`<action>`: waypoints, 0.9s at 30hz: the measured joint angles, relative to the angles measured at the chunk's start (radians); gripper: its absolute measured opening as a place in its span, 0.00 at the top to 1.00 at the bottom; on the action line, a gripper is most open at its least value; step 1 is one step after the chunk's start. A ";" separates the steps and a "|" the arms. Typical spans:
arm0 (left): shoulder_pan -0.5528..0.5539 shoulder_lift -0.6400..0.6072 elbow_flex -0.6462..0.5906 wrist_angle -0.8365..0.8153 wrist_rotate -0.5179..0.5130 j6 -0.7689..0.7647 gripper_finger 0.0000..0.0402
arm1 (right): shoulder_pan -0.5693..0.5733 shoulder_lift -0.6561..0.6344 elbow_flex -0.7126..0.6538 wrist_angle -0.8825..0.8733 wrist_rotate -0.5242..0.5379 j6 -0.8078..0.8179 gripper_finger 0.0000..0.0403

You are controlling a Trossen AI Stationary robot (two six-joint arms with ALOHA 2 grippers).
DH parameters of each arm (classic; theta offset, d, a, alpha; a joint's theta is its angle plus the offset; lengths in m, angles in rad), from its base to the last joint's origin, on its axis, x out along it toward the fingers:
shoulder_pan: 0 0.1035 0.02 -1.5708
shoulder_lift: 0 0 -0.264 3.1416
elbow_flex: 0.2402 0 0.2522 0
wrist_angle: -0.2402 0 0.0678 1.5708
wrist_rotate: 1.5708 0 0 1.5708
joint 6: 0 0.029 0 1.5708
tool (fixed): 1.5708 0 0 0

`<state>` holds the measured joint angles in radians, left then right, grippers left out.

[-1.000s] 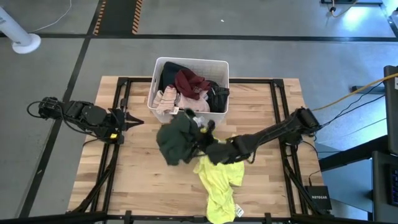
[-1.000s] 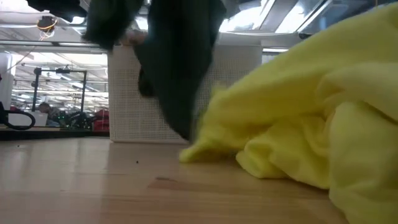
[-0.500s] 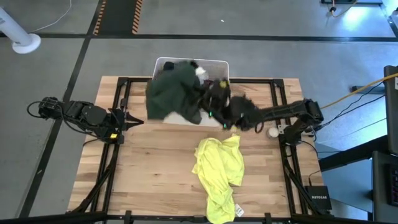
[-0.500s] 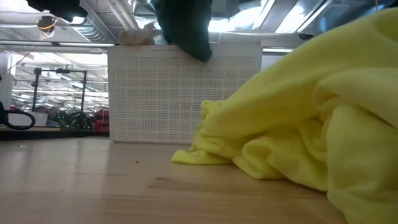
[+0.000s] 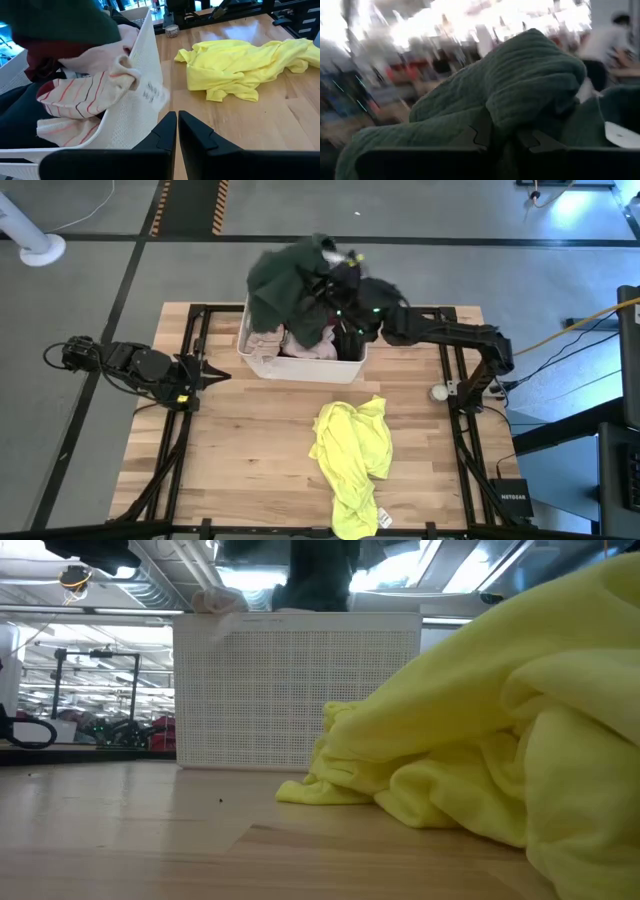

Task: Sort clothes
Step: Put the green shirt into the laundry bin

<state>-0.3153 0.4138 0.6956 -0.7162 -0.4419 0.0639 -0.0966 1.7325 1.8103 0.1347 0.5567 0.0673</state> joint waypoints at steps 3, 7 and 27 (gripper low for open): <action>0.000 0.000 0.000 0.000 0.000 0.000 0.97 | -0.014 0.016 0.000 -0.201 0.069 0.039 0.92; 0.000 0.000 0.000 0.000 0.000 0.000 0.97 | -0.042 0.061 0.000 -0.450 0.094 0.160 0.92; 0.000 0.000 0.000 0.001 0.000 0.006 0.97 | -0.149 0.432 0.004 -0.592 -0.202 0.448 0.92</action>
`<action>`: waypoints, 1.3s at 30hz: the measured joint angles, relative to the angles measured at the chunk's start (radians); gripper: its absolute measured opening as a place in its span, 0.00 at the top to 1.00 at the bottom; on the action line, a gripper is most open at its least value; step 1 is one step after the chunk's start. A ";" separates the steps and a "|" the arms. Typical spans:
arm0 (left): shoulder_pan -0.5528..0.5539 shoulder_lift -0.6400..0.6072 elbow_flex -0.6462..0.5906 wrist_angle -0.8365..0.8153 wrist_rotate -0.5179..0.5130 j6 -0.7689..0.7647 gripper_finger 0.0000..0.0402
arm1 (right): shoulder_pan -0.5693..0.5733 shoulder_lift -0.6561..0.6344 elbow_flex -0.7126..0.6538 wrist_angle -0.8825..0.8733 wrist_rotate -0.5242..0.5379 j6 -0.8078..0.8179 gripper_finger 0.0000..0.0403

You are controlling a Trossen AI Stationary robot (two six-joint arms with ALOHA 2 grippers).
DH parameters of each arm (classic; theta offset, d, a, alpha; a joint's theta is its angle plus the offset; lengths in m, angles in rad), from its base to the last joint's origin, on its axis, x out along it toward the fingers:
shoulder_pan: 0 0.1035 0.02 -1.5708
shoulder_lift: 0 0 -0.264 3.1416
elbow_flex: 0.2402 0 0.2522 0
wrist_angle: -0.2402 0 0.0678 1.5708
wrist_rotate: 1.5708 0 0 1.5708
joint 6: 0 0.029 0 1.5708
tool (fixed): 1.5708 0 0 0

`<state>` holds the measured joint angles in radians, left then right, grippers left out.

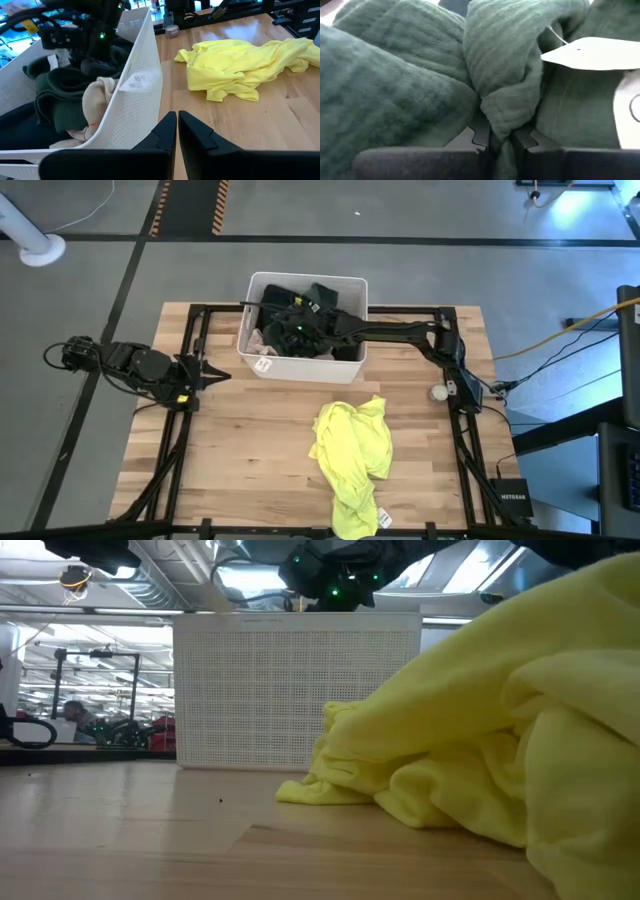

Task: Sort clothes
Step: Put the green shirt into the laundry bin, then put the yellow shirt into the laundry bin

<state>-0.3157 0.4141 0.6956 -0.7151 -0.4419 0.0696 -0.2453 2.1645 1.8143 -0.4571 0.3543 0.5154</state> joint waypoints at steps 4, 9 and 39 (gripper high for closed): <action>0.000 0.000 0.000 0.000 0.000 0.001 0.97 | 0.000 0.010 0.000 -0.004 -0.011 0.003 0.92; 0.000 0.000 0.000 0.000 0.000 0.002 0.97 | 0.001 0.012 0.037 -0.024 -0.023 0.013 0.86; 0.000 0.000 0.000 -0.003 0.000 -0.002 0.97 | 0.175 -0.120 0.506 -0.634 -0.103 -0.025 0.36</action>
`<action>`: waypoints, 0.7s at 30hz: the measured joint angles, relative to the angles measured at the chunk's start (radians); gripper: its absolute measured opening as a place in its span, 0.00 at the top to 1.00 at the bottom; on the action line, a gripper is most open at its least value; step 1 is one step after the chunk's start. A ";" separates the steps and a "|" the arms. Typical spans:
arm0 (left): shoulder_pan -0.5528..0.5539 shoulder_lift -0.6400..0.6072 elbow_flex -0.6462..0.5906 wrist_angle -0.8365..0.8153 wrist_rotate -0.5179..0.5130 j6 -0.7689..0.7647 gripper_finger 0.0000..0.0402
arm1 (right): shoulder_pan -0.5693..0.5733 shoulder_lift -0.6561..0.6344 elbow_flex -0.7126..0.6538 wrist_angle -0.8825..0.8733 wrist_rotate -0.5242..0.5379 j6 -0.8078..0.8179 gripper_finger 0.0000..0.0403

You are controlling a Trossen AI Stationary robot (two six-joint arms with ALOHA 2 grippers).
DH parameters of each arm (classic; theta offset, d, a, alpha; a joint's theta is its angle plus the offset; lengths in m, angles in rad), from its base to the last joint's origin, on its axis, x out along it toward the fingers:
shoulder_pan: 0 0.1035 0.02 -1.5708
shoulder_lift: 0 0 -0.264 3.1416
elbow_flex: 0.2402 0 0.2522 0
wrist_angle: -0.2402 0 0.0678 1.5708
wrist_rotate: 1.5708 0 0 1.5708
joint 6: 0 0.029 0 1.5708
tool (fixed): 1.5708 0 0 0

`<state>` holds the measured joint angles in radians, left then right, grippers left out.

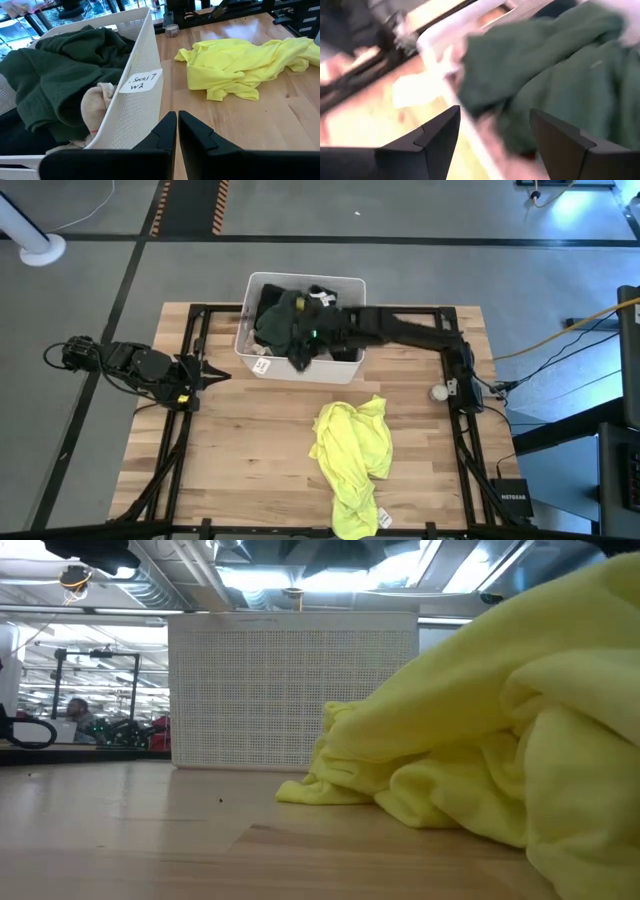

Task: Sort clothes
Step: Put the yellow shirt into the laundry bin

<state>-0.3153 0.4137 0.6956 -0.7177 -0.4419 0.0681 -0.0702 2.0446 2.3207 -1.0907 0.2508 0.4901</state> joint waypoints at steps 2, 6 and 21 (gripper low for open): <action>0.000 0.000 0.000 0.000 0.000 0.000 0.97 | 0.057 -0.002 0.000 -0.034 0.000 0.000 0.36; 0.000 0.000 0.000 -0.001 0.000 0.000 0.97 | 0.189 -0.001 0.000 -0.122 0.017 0.024 0.36; 0.000 0.000 0.000 -0.003 0.000 -0.012 0.97 | 0.622 0.003 -0.104 -0.352 0.361 0.529 0.36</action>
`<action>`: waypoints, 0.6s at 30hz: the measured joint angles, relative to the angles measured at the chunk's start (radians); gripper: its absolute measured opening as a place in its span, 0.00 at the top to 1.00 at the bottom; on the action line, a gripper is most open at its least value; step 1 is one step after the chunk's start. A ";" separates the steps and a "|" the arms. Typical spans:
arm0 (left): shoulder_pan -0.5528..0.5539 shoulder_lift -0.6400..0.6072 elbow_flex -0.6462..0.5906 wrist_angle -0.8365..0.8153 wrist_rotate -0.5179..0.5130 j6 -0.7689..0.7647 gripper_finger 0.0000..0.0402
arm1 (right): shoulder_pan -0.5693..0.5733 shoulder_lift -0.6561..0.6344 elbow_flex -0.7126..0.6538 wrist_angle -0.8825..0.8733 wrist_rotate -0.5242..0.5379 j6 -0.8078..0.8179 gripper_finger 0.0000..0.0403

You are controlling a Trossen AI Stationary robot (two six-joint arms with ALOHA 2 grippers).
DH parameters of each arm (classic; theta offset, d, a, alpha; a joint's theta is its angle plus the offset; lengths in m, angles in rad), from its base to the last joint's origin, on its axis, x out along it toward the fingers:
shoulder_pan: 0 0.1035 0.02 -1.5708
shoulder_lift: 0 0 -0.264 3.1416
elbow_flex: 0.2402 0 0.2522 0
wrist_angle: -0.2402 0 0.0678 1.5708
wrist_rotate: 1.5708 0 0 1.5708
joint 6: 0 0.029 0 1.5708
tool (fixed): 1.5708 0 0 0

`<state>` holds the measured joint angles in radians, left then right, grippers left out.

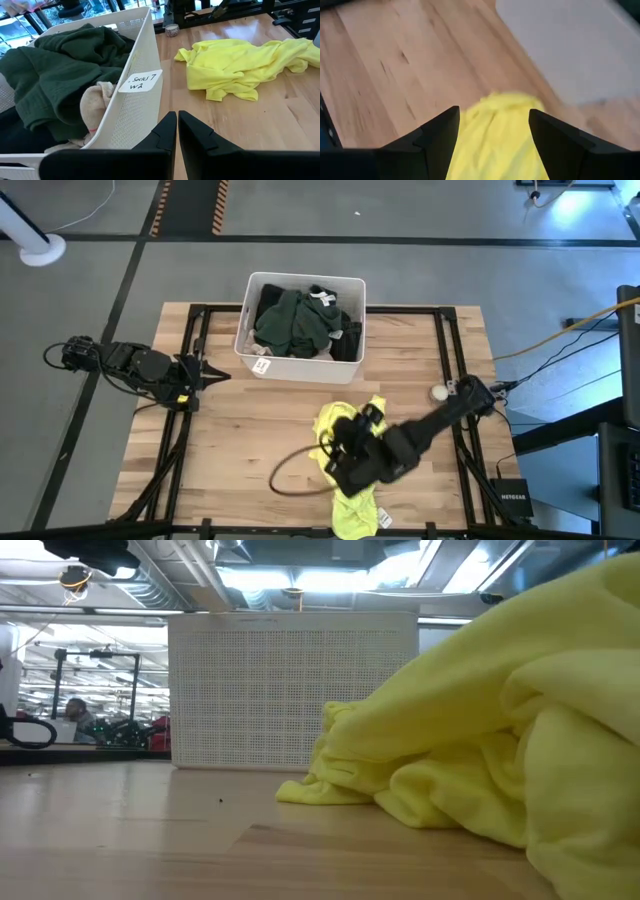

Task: Sort clothes
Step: Put the yellow shirt into the laundry bin

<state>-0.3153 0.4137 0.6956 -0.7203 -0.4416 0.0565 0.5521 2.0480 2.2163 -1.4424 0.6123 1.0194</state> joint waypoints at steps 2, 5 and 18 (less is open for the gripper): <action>0.000 0.000 0.000 -0.003 0.000 -0.005 0.97 | 0.029 -0.001 -0.070 0.004 -0.014 0.082 0.36; 0.000 0.000 0.000 -0.003 0.000 -0.013 0.97 | 0.059 0.001 -0.186 0.005 -0.091 0.205 0.36; 0.000 0.000 0.000 0.000 0.000 -0.008 0.97 | 0.042 0.001 -0.568 0.323 -0.332 0.295 0.36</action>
<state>-0.3157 0.4137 0.6956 -0.7208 -0.4416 0.0490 0.5946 2.0487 1.6483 -1.1197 0.2802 1.3143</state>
